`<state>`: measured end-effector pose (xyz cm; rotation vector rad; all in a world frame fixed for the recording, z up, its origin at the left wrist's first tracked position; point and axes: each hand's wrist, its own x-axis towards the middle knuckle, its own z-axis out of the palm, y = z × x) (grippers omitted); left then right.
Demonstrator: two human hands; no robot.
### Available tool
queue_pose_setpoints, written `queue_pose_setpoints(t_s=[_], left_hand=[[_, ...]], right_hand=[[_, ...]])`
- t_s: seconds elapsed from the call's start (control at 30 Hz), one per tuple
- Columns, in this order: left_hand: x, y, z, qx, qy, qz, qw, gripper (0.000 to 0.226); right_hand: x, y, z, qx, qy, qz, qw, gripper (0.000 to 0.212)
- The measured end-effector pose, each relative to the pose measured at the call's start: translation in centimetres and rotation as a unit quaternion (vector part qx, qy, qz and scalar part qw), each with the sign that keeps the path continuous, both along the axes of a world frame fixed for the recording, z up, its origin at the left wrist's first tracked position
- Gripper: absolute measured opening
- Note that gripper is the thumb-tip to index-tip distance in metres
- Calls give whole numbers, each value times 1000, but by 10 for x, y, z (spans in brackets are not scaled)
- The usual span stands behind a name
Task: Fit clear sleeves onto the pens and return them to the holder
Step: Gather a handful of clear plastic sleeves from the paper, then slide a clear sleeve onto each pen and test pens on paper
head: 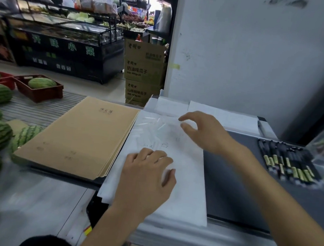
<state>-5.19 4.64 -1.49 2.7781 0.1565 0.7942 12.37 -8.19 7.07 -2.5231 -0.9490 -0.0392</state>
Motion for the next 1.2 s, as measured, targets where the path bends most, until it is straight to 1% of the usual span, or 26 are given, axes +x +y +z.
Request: queue_pose_setpoints(t_s=[0.2, 0.33, 0.53, 0.63, 0.73, 0.87, 0.93, 1.0, 1.1, 1.2], left_hand=[[-1, -3, 5, 28, 43, 5, 999, 32], [-5, -8, 9, 78, 95, 2, 992, 38], [-8, -17, 19, 105, 122, 17, 987, 37], [-7, -21, 19, 105, 114, 18, 988, 38], [-5, -32, 18, 94, 96, -13, 991, 36], [8, -48, 15, 72, 77, -78, 991, 34], [13, -52, 10, 62, 68, -88, 992, 32], [14, -51, 4, 53, 45, -88, 994, 28], [11, -49, -1, 48, 18, -89, 995, 25], [10, -50, 0, 49, 18, -91, 995, 25]], right_hand=[[-59, -53, -29, 13, -13, -4, 1000, 33], [-89, -81, -42, 17, -39, -7, 999, 34], [-115, -118, -51, 2, -71, -36, 997, 33], [-118, -134, -59, -1, -83, -53, 995, 33], [-117, -144, -66, -2, -93, -58, 994, 30], [-119, -150, -77, 55, -115, -66, 990, 24], [-118, -150, -80, 68, -116, -67, 989, 22], [-116, -150, -80, 65, -110, -66, 990, 22], [-118, -147, -81, 41, -126, -75, 988, 23], [-125, -144, -80, 33, -130, -89, 987, 23]])
